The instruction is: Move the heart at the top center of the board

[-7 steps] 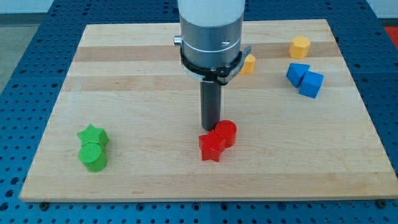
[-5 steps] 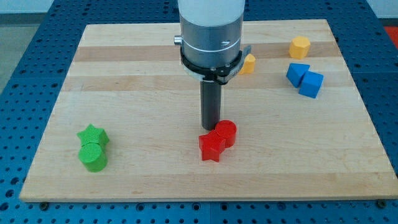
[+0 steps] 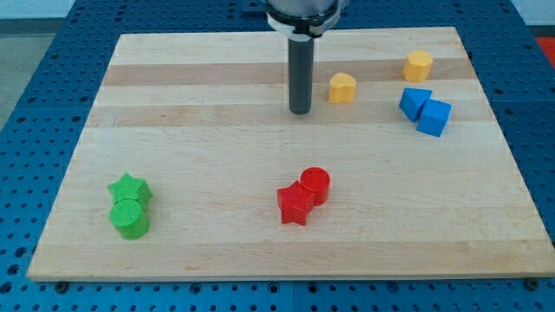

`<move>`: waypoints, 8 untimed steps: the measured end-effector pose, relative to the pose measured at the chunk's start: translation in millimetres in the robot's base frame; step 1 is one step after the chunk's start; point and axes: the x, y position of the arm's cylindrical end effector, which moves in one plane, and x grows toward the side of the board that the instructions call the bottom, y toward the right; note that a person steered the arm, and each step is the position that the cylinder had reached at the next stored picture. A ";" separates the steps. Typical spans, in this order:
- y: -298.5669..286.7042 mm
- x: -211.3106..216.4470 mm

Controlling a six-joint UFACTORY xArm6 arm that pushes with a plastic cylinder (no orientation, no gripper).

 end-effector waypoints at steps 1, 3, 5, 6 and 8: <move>16.9 0.1; 50.2 -7.2; 62.6 -41.7; 92.1 -41.7; 115.2 -62.6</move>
